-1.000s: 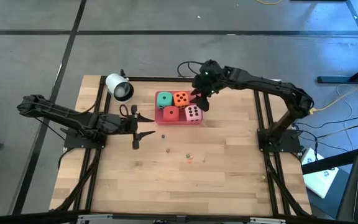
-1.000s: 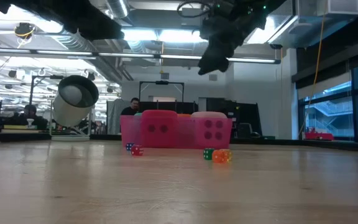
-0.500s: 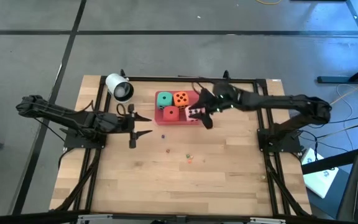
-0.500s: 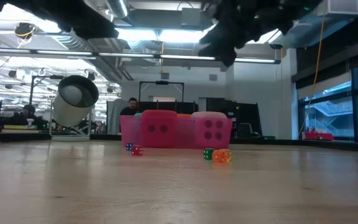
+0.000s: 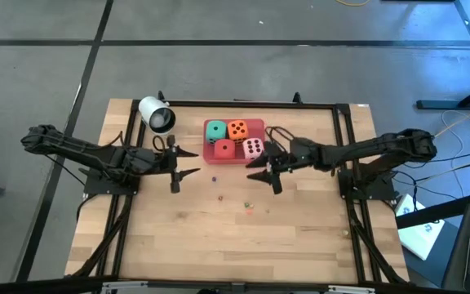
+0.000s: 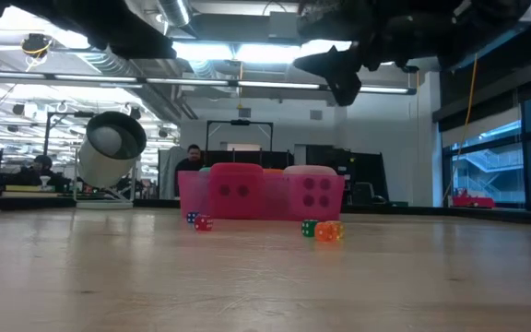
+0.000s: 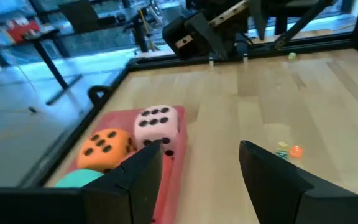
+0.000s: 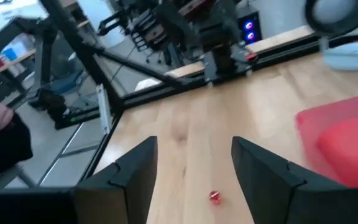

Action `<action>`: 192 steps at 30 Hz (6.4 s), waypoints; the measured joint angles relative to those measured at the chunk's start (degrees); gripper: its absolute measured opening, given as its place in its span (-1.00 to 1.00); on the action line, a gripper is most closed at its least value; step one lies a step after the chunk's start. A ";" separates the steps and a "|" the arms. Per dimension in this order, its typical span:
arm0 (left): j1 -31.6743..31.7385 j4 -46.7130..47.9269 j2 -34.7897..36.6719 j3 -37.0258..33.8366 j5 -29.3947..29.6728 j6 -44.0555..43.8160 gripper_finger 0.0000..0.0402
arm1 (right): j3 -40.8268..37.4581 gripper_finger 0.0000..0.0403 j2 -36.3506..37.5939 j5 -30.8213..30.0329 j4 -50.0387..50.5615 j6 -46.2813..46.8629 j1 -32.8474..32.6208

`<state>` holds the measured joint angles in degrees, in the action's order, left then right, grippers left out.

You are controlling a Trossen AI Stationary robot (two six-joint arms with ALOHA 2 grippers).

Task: Pick & Place Dice
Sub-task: Put the small yellow dice into the pink bin

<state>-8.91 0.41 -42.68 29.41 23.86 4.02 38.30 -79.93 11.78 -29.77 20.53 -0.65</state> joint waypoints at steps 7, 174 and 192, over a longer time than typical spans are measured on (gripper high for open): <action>-0.04 -0.12 -1.15 0.00 -6.34 -6.22 0.04 | 0.03 0.03 -5.00 -6.68 -8.47 1.68 -3.28; 1.93 -49.57 -32.83 -0.02 -16.84 -47.73 0.04 | 19.24 -0.74 -10.29 -47.22 22.21 -44.03 -18.00; 6.05 -53.72 -39.26 3.59 -22.21 -49.43 0.04 | 19.24 -0.74 -10.37 -45.84 19.95 -45.46 -18.04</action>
<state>-2.85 -53.31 -81.94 33.00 1.65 -45.41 57.54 -90.30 -34.06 -9.82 -24.93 -18.70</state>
